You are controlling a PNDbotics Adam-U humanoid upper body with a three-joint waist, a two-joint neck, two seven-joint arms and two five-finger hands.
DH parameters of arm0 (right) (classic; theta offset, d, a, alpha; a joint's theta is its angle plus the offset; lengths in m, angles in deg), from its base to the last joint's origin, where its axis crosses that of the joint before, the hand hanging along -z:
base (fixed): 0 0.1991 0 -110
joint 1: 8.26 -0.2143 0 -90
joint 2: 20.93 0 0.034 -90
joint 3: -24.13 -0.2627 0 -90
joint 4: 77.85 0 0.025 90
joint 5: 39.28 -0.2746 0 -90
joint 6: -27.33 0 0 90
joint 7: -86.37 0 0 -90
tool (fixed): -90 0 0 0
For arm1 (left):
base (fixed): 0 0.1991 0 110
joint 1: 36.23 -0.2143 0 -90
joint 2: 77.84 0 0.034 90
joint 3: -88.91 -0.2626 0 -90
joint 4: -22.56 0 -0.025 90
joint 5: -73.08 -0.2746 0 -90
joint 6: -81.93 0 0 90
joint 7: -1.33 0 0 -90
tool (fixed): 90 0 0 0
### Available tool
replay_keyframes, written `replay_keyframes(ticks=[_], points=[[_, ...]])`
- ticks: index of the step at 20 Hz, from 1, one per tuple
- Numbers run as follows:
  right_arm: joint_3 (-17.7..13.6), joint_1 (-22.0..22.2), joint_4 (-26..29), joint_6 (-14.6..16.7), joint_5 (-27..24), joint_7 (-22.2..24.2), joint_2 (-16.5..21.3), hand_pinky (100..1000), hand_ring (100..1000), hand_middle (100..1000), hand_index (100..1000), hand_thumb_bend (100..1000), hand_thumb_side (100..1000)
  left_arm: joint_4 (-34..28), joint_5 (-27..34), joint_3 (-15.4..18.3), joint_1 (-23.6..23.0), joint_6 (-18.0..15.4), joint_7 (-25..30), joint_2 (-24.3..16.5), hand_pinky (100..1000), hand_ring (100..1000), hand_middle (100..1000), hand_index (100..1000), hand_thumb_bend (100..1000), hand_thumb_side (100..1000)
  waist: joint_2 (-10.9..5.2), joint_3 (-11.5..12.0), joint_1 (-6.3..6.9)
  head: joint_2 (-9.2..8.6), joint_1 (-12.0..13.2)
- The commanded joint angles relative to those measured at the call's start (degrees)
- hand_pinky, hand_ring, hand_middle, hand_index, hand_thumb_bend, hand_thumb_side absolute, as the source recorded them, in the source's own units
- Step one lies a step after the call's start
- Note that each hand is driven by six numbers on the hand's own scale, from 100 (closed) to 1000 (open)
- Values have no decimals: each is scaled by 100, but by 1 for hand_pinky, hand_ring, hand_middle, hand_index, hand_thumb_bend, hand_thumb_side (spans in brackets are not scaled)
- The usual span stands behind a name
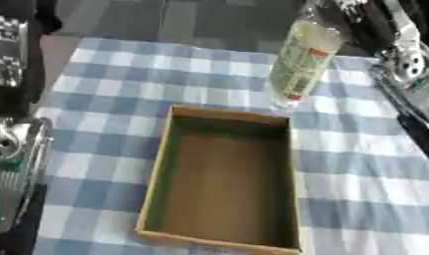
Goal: Pick up objects on the table and place them in the box.
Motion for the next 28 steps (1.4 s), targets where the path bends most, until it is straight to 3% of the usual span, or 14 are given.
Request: replay_keyframes(ticks=[1,6,7,8,9,10,14,23,28], points=[[24,-55,155,-58,-27,57,-30,100,100,100,106,100,704,-94,23,-18,74,-24,4,-61,674,559,744,829,466,917,-98,13,15,-19,10],[18,-20,144,-46,423,76,-376,100,100,100,102,100,704,-94,36,-39,96,-84,7,-57,676,561,744,829,466,918,-94,13,38,-64,12],[17,-9,128,-37,564,73,-460,100,100,100,102,100,773,-94,39,-44,100,-98,9,-58,676,561,744,829,465,918,-93,12,43,-66,11],[20,-6,114,-23,699,75,-522,100,100,100,102,100,709,-94,41,-47,102,-107,10,-59,676,562,744,829,466,918,-93,10,46,-67,6],[26,-11,102,6,877,93,-586,100,100,100,102,100,807,-94,43,-49,105,-119,11,-61,676,562,744,829,465,918,-92,8,50,-68,-2],[32,-17,84,37,1052,110,-647,100,100,100,100,100,712,-94,46,-51,108,-130,10,-63,676,563,744,829,465,918,-91,7,53,-73,-11],[60,-37,6,216,1845,187,-845,100,100,100,100,100,700,-94,54,-53,122,-184,-2,-63,677,564,744,829,464,918,-84,1,68,-89,-49],[146,1,-183,610,3073,268,-1041,100,100,100,100,100,764,-94,61,-60,119,-204,4,-70,677,563,744,829,463,918,-70,-8,89,-84,-87],[203,26,-395,755,3358,238,-1126,100,100,100,100,100,778,-94,58,-60,118,-194,16,-68,677,563,744,829,463,918,-58,-6,98,-84,-93]])
